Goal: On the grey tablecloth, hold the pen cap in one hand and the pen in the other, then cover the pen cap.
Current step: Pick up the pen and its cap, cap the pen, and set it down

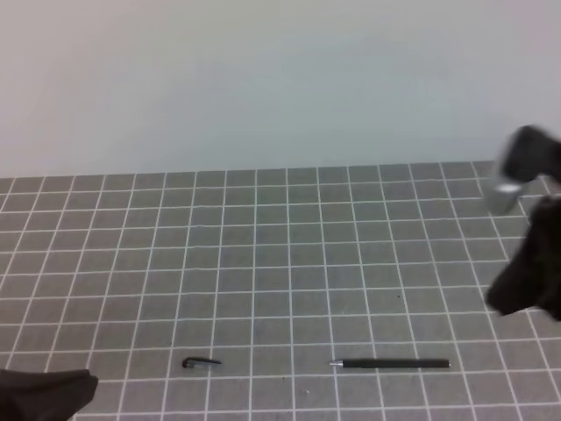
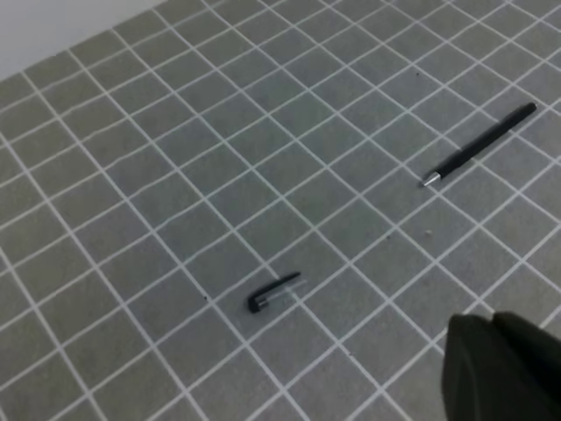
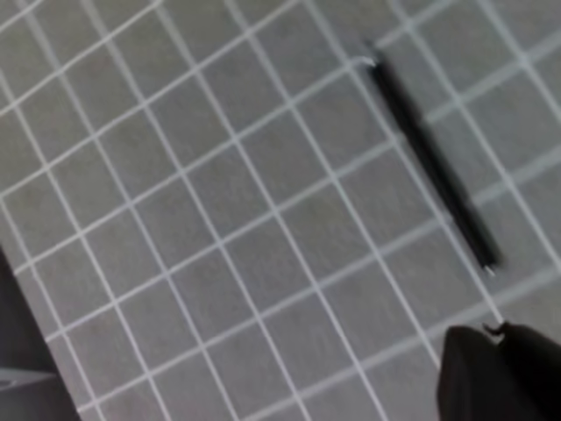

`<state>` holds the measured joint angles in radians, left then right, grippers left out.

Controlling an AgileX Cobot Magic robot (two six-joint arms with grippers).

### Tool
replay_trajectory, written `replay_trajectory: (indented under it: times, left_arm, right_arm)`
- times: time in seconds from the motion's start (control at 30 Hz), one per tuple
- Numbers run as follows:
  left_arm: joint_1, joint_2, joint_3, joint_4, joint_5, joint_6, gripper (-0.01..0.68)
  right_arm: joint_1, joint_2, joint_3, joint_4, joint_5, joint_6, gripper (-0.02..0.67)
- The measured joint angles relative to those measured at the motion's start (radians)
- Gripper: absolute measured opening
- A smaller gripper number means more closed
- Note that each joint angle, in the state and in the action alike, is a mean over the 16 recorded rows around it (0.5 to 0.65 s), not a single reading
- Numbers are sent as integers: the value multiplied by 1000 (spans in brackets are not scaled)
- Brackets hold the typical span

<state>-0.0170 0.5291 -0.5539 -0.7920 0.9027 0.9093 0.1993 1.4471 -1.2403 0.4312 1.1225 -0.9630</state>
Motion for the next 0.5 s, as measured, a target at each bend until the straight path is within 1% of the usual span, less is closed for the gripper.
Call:
replay_trajectory:
  times: [0.1,0.33,0.4,0.5]
  left_arm:
    - [0,4,0,-15,-2,18,-1]
    - [0,4,0,-20,-12,24,-1]
    - [0,4,0,-20,-13,25,-1]
    - [0,4,0,-20,-13,26,-1]
  right_arm:
    - [72,89,-35,-42,-5,-30,154]
    - [225,266,-92,-206,-40,-88,300]
    - [254,307,-101,-253,-54,-100,329]
    - [285,357,-109,-317,-70,-118,351]
